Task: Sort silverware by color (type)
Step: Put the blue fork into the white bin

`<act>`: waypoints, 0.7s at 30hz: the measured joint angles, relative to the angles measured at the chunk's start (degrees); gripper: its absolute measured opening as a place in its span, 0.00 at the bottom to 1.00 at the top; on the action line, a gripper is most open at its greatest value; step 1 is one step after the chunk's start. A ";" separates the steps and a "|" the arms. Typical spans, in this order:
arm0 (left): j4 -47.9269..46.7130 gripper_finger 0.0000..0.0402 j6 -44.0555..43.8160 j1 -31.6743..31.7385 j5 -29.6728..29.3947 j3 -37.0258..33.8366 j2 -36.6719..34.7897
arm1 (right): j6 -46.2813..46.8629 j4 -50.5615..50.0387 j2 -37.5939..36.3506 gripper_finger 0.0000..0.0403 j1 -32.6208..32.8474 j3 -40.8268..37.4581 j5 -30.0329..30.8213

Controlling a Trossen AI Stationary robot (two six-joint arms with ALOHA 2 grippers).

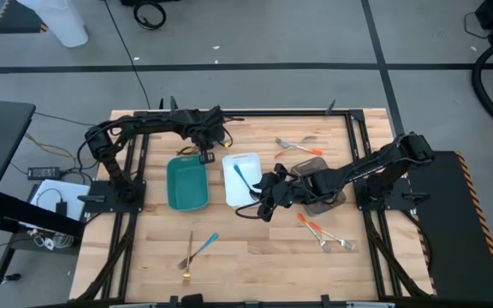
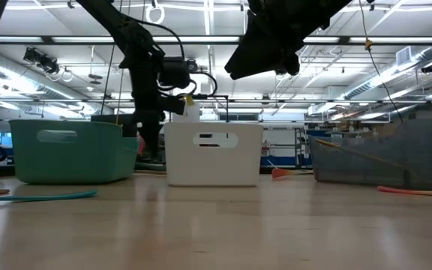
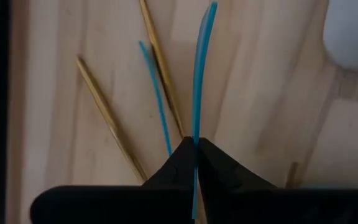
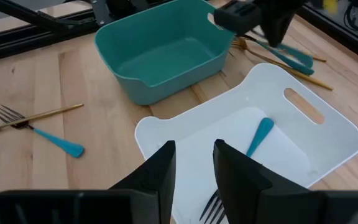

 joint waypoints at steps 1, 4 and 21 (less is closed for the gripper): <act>-0.45 0.04 -0.01 0.08 0.01 0.30 -0.52 | 0.00 0.00 0.00 0.28 0.00 0.00 0.00; -0.11 0.04 -0.01 0.16 0.47 1.78 -1.84 | 0.00 -0.21 0.00 0.28 0.00 0.00 0.00; -0.29 0.04 12.03 -2.07 -3.70 4.57 -3.88 | -0.42 -0.09 0.00 0.28 0.00 0.00 -0.04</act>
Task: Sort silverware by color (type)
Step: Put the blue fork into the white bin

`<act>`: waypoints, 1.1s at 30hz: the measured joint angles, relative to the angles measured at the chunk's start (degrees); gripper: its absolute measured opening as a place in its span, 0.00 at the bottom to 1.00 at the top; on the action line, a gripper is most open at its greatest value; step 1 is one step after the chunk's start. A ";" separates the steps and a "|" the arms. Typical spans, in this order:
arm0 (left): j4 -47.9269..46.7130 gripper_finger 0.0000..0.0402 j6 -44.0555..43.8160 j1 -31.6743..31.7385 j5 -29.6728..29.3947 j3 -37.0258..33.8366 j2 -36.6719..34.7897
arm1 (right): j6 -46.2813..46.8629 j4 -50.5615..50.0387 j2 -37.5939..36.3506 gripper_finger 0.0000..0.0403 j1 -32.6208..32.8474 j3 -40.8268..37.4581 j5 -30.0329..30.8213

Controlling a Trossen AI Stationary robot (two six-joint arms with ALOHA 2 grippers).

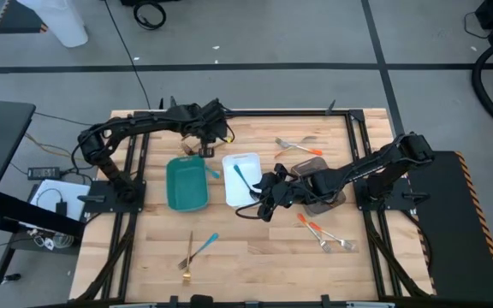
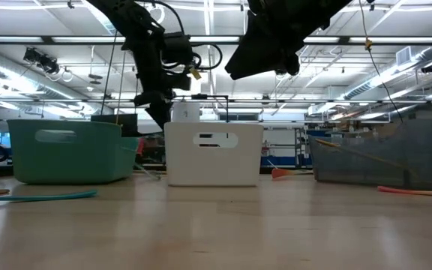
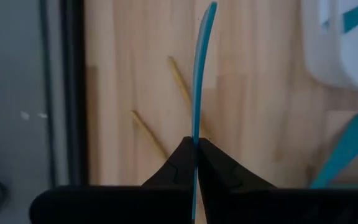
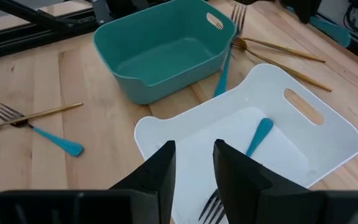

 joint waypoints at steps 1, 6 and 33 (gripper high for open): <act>0.58 0.04 0.69 -0.21 -0.46 0.00 0.00 | -0.01 -0.02 0.00 0.28 0.00 0.00 0.00; 3.14 0.04 3.55 -1.59 -0.53 0.00 0.00 | -0.01 -0.07 0.00 0.28 0.00 0.00 -0.02; 9.79 0.04 15.30 -18.70 -3.38 0.04 -4.11 | 5.34 -17.57 -6.33 0.28 1.97 0.00 6.36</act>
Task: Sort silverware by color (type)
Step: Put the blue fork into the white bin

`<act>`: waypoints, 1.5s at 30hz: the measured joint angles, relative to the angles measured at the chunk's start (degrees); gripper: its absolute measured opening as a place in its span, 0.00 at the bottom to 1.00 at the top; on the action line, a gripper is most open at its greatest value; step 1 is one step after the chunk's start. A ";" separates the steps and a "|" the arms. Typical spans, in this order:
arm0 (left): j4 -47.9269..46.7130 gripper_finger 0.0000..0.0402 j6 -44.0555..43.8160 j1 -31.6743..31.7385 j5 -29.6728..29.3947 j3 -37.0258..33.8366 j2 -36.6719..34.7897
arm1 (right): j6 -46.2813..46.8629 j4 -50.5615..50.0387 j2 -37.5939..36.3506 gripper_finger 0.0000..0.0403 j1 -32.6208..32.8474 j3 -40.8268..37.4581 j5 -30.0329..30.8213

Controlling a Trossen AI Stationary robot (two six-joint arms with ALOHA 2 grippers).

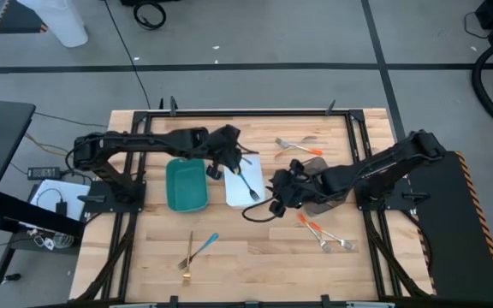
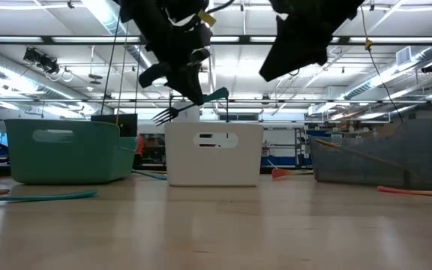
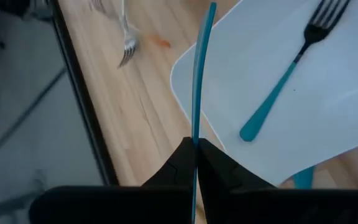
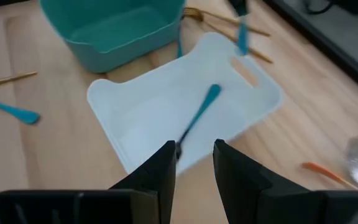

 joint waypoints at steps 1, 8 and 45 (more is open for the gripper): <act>0.09 0.04 0.92 -0.88 -0.60 0.00 0.00 | 0.46 -0.82 -0.30 0.28 0.32 0.02 0.93; 1.71 0.04 4.76 -7.38 -0.81 0.00 0.00 | 1.32 -1.76 -0.49 0.28 0.96 0.02 2.68; 18.19 0.04 -21.97 -8.94 11.70 -3.10 5.00 | 2.16 -4.06 -0.97 0.28 4.44 0.02 8.37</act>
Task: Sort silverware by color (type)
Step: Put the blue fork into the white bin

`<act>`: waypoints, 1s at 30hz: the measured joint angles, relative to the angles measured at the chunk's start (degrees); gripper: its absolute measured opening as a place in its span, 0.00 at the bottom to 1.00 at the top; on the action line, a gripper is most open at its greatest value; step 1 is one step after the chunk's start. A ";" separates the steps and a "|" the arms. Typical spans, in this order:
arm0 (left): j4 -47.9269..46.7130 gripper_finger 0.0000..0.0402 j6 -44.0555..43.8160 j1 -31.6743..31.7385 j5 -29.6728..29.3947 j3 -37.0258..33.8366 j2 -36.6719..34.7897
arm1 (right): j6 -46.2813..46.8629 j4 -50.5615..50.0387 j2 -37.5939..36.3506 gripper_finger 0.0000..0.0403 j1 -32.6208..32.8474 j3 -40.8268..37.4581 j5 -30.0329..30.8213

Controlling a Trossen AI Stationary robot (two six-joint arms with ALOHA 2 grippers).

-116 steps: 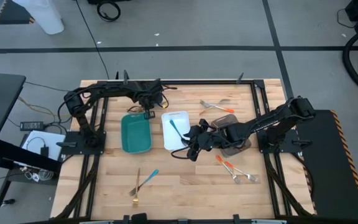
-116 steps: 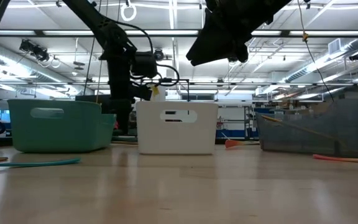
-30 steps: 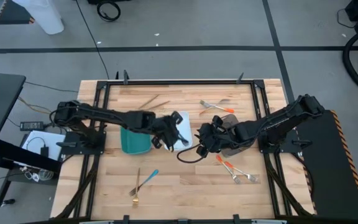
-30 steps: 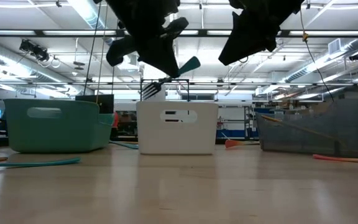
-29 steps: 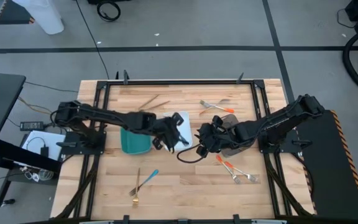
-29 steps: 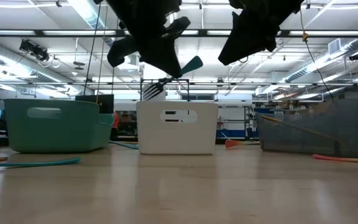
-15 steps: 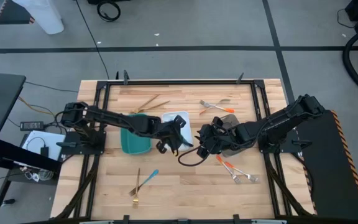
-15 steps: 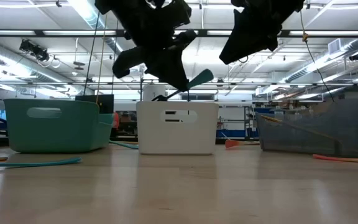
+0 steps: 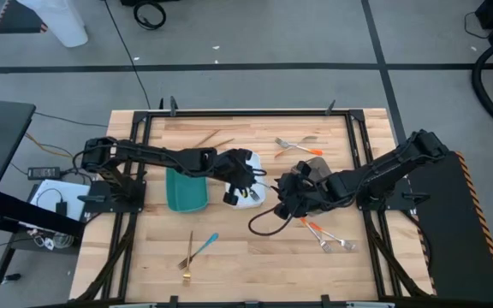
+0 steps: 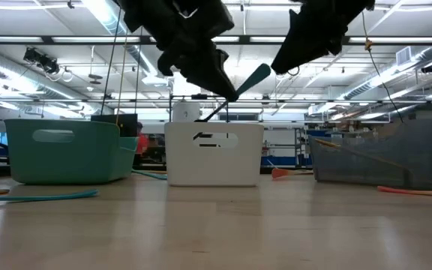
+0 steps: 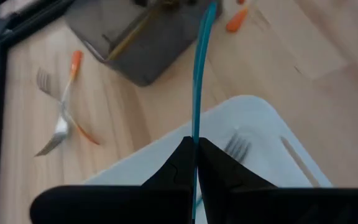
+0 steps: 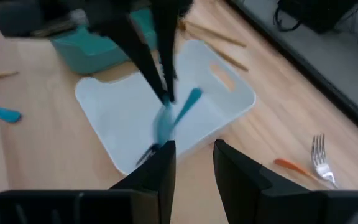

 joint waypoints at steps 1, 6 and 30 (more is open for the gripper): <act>1.12 0.04 -0.33 0.19 0.01 -0.34 -0.17 | -0.15 0.09 -0.02 0.28 0.35 0.02 0.64; 4.74 0.04 -0.84 0.59 0.26 -2.36 -2.10 | -0.91 -0.22 -0.37 0.28 0.91 0.02 1.96; 36.93 0.04 -9.85 0.92 11.93 -17.53 -10.97 | -13.56 12.97 3.67 0.28 -0.50 -0.07 2.02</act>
